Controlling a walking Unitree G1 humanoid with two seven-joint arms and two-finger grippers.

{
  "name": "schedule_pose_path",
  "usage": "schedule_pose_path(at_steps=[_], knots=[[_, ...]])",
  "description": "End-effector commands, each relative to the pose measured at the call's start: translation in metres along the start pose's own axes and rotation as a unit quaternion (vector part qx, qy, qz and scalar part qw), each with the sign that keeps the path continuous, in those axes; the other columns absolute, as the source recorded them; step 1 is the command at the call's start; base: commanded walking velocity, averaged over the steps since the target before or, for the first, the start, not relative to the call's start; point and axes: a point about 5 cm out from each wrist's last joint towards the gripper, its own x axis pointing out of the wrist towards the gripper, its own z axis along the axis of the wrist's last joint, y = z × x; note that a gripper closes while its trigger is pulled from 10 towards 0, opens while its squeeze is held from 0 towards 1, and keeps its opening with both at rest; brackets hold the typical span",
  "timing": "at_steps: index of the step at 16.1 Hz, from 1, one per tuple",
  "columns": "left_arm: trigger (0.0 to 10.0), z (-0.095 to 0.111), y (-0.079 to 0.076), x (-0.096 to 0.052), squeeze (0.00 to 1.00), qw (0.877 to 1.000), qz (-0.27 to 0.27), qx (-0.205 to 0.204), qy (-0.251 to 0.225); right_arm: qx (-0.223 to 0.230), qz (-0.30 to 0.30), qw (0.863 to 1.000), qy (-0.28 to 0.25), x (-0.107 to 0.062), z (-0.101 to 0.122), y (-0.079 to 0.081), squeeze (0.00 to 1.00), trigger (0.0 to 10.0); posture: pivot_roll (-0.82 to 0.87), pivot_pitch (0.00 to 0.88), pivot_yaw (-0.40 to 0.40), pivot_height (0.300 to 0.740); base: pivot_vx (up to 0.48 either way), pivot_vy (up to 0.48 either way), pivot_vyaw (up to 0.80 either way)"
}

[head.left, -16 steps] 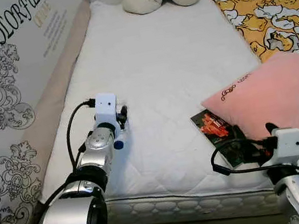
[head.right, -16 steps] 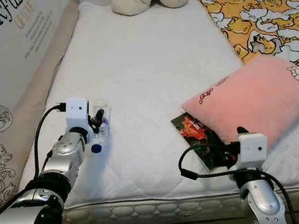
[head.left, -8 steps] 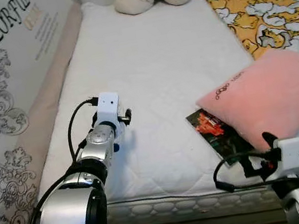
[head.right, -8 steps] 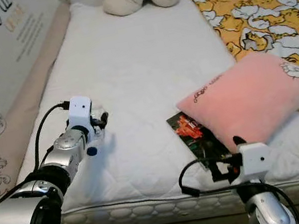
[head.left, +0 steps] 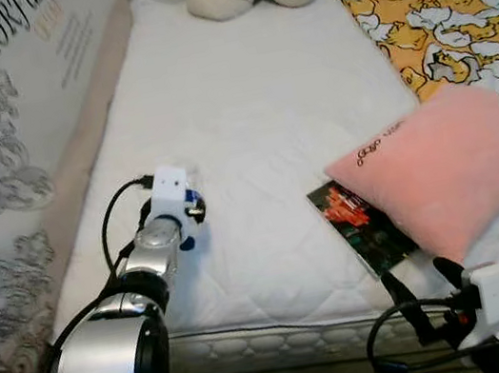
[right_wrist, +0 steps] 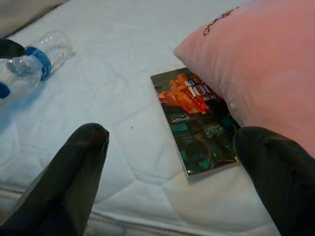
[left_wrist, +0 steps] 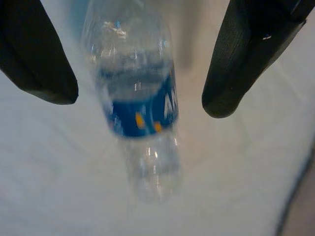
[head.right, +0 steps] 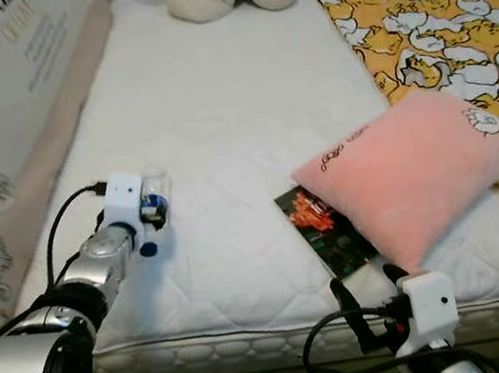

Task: Clean up the room

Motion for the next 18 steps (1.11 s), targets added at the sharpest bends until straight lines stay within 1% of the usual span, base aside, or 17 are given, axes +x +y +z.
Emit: schedule_pose_path(at_steps=[1, 2, 3, 4, 5, 8, 11, 12, 16, 18], knots=[[10.0, -0.005, 0.003, -0.001, 0.00, 1.000, 0.007, 0.001, 0.013, 0.000, 0.009, 1.000, 0.002, -0.004, 0.004, 0.001, 0.00, 10.0, -0.34, 0.088, -0.058, 0.740, 0.000, 0.000, 0.00], [10.0, -0.009, 0.005, -0.001, 0.00, 1.000, 0.014, 0.007, 0.018, -0.004, 0.013, 1.000, 0.011, -0.009, 0.004, 0.002, 0.00, 10.0, -0.35, 0.108, -0.070, 0.740, 0.000, 0.000, 0.00], [10.0, -0.013, 0.007, -0.002, 0.00, 0.999, 0.018, 0.004, 0.026, -0.004, 0.014, 1.000, 0.020, -0.017, 0.004, 0.002, 0.00, 10.0, -0.37, 0.133, -0.085, 0.740, 0.000, 0.000, 0.00], [10.0, -0.019, 0.009, -0.003, 0.00, 0.999, 0.024, -0.006, 0.036, -0.003, 0.013, 0.999, 0.031, -0.027, 0.004, 0.003, 0.00, 10.0, -0.37, 0.148, -0.093, 0.740, 0.000, 0.000, 0.00], [10.0, -0.023, 0.009, -0.003, 0.00, 0.999, 0.027, -0.017, 0.044, -0.002, 0.013, 0.999, 0.037, -0.030, 0.004, 0.003, 0.00, 10.0, -0.38, 0.155, -0.097, 0.740, 0.000, 0.000, 0.00], [10.0, -0.030, 0.003, -0.004, 0.00, 0.998, 0.016, -0.023, 0.062, 0.000, 0.017, 0.999, 0.045, -0.032, 0.006, 0.006, 0.00, 10.0, -0.38, 0.164, -0.103, 0.740, 0.000, 0.000, 0.00], [10.0, -0.033, -0.001, -0.005, 0.00, 0.998, 0.004, -0.007, 0.069, -0.001, 0.015, 0.999, 0.046, -0.031, 0.008, 0.004, 0.00, 10.0, -0.38, 0.163, -0.098, 0.740, 0.000, 0.000, 0.00], [0.0, -0.032, -0.001, -0.004, 0.00, 0.998, 0.003, -0.001, 0.066, -0.002, 0.013, 0.999, 0.045, -0.031, 0.008, 0.004, 0.00, 10.0, -0.38, 0.162, -0.095, 0.740, 0.000, 0.000, 0.00], [0.0, -0.029, -0.002, -0.004, 0.00, 0.998, -0.005, -0.027, 0.057, -0.001, 0.011, 0.999, 0.047, -0.028, 0.007, 0.005, 0.00, 10.0, -0.38, 0.146, -0.089, 0.740, 0.000, 0.000, 0.00], [0.0, -0.030, -0.002, -0.004, 0.00, 0.998, -0.011, -0.034, 0.055, 0.000, 0.011, 0.999, 0.043, -0.021, 0.006, 0.003, 0.00, 10.0, -0.36, 0.127, -0.083, 0.740, 0.000, 0.000, 0.00]])
